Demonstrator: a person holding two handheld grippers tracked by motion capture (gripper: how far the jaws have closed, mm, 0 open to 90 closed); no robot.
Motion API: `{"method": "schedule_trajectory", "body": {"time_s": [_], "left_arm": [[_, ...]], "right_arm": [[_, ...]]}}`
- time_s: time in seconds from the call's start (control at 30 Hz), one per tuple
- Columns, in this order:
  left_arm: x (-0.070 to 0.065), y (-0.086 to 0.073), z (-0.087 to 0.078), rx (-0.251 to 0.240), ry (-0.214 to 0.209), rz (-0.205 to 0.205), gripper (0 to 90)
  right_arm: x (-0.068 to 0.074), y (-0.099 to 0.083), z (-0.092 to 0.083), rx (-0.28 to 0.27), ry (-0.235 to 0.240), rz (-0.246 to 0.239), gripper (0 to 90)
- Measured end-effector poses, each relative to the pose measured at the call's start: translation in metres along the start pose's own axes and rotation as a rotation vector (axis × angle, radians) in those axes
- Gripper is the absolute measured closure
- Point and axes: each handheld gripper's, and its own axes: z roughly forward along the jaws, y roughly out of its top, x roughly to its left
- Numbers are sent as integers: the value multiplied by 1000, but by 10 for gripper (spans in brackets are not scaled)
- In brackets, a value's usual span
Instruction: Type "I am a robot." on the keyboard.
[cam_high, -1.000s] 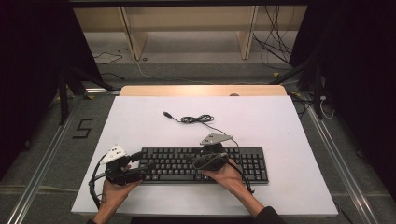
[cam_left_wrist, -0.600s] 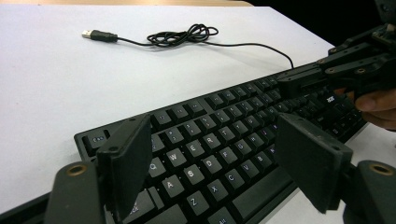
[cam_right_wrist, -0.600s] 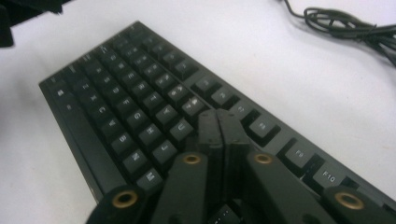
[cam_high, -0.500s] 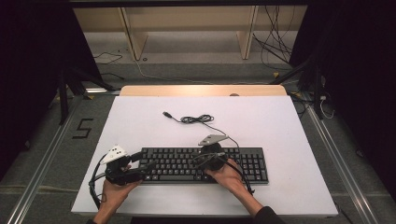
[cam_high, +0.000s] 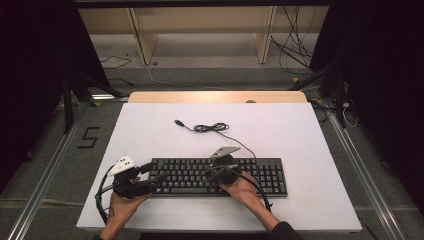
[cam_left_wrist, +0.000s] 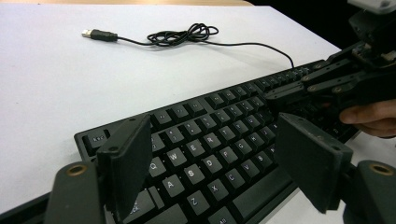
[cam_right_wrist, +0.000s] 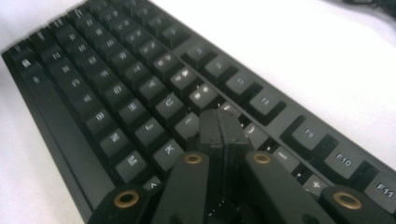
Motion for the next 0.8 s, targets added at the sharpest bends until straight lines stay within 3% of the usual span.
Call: {"method": "schedule_trajectory", "body": {"time_s": [0.13,0.4,0.6,0.63,0.67,0.8], "left_arm": [[0,0,0,1,0,0,273],[0,0,1,2,4,-4,273],[0,0,2,10,3,4,273],[0,0,3,8,4,1,275],[0,0,3,10,3,0,275],[0,1,6,18,2,-4,290]], "right_arm": [[2,-2,2,-9,-20,-23,900],[0,-2,-2,-30,-7,21,900],[1,-1,-15,-97,18,44,734],[1,-1,-20,-111,18,47,667],[1,-1,-20,-111,18,47,667],[-1,-3,-29,-124,17,68,516]]}}
